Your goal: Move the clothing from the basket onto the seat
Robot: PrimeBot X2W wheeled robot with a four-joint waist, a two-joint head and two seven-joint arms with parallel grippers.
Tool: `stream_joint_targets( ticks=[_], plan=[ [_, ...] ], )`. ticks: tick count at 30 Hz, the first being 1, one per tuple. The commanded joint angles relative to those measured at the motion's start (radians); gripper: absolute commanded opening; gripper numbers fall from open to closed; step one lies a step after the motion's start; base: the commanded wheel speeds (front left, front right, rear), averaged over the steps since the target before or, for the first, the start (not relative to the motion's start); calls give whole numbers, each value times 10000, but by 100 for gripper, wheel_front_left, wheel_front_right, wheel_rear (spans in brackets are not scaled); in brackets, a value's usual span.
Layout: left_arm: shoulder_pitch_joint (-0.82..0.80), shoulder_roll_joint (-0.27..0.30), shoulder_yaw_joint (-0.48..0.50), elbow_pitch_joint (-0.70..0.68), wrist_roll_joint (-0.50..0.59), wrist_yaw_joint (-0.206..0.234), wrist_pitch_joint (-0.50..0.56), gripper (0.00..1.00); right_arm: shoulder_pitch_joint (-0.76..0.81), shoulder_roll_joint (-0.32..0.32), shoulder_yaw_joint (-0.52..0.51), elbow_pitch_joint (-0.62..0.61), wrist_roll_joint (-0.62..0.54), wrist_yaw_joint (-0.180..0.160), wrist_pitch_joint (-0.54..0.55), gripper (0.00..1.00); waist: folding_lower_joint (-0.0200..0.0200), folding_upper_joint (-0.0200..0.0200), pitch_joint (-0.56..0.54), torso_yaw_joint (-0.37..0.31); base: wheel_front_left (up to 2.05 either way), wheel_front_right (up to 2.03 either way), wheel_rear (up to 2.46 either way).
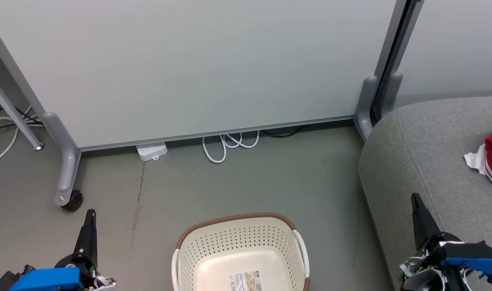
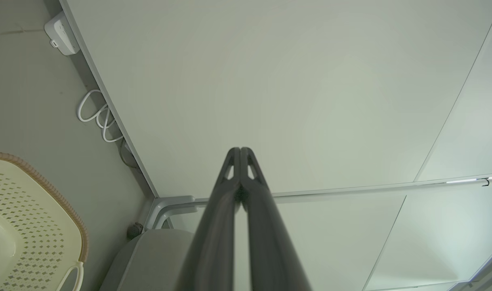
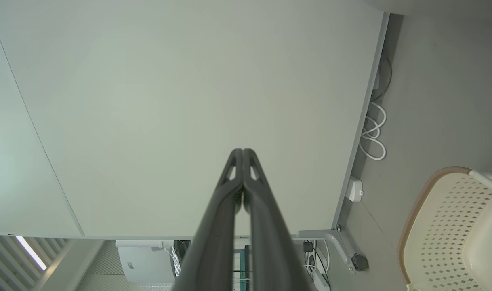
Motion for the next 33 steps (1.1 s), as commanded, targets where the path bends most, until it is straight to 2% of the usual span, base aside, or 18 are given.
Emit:
stream_joint_targets(
  ticks=[1,7,33],
  plan=[
    [-133,45,102,-60,-206,-50,58,0,-121,31,-47,-53,234,0,67,0,1,0,3,-7,0,0,0],
    [-145,47,154,-62,-589,-86,163,0,-155,40,-74,-58,632,0,165,0,1,0,13,-29,0,0,0],
    [-143,46,140,-60,-564,-86,167,0,-152,37,-67,-55,598,0,163,0,1,0,14,-30,0,0,0]
  ],
)
